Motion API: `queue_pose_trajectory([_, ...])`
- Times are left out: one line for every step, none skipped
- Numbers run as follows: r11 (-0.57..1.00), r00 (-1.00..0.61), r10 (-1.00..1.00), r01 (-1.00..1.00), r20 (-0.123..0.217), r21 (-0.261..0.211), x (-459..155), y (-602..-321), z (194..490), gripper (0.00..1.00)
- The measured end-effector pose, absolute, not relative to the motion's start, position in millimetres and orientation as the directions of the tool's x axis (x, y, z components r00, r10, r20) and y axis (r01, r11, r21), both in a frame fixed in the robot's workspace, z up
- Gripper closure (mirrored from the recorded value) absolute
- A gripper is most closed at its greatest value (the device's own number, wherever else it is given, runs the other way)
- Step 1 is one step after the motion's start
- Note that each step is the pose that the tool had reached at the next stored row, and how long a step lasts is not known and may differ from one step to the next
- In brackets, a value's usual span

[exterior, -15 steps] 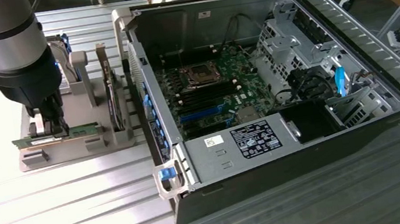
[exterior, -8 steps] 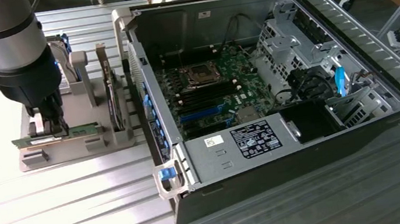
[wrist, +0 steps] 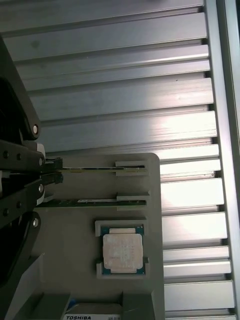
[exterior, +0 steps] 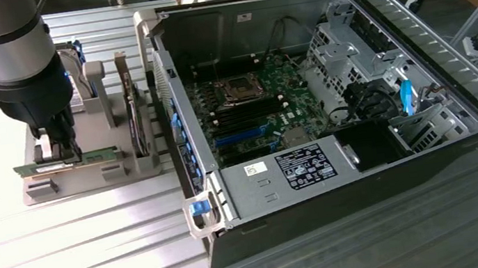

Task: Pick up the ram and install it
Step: 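Pick up the ram and move it above insertion slot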

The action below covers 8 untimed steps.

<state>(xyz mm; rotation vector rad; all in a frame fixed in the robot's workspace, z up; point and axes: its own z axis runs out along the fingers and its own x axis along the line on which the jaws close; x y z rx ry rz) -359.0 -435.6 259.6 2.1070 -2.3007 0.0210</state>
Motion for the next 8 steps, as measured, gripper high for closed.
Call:
queue_pose_trajectory([0.088,-0.088,-0.996,-0.996,0.025,0.005,-359.0,-435.6,259.8,0.89])
queue_pose_trajectory([0.088,-0.088,-0.996,-0.996,0.025,0.005,-359.0,-435.6,260.2,0.89])
queue_pose_trajectory([0.088,-0.088,-0.996,-0.996,0.025,0.005,-359.0,-435.6,260.6,0.89])
queue_pose_trajectory([0.088,-0.088,-0.996,-0.996,0.025,0.005,-359.0,-435.6,260.7,0.89])
queue_pose_trajectory([0.088,-0.088,-0.996,-0.996,0.025,0.005,-359.0,-435.6,261.0,0.89])
queue_pose_trajectory([0.088,-0.088,-0.996,-0.996,0.025,0.005,-359.0,-435.6,261.3,0.89])
queue_pose_trajectory([0.088,-0.088,-0.996,-0.996,0.025,0.005,-359.0,-435.6,261.5,0.89])
queue_pose_trajectory([0.088,-0.088,-0.996,-0.996,0.025,0.005,-359.0,-435.6,261.8,0.89])
